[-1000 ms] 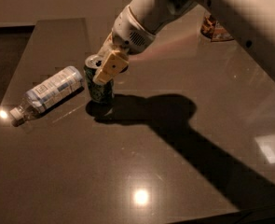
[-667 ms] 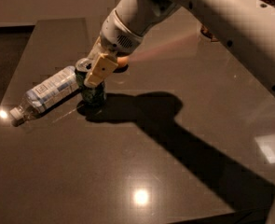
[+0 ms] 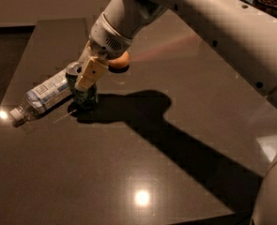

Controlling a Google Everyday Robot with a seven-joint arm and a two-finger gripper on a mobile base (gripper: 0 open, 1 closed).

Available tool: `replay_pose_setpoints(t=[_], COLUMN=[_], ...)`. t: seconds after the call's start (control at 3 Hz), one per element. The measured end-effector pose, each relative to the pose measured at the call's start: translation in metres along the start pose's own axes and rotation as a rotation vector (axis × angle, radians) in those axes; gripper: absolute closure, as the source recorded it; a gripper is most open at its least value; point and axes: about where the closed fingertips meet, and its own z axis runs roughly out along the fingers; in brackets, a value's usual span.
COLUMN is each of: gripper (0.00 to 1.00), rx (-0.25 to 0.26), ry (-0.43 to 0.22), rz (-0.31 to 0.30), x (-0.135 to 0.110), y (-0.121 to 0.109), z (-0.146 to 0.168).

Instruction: Move green can near blue plastic bottle

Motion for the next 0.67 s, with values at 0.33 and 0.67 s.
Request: replay_pose_setpoints(t=[0.33,0.67], gripper=[0.28,0.05], rx=[-0.005,-0.008], ry=[0.000,0.000], rz=[-0.001,-0.003], x=[-0.0013,-0.0022], y=[0.0005,0.0010], z=[0.0023,0.0039])
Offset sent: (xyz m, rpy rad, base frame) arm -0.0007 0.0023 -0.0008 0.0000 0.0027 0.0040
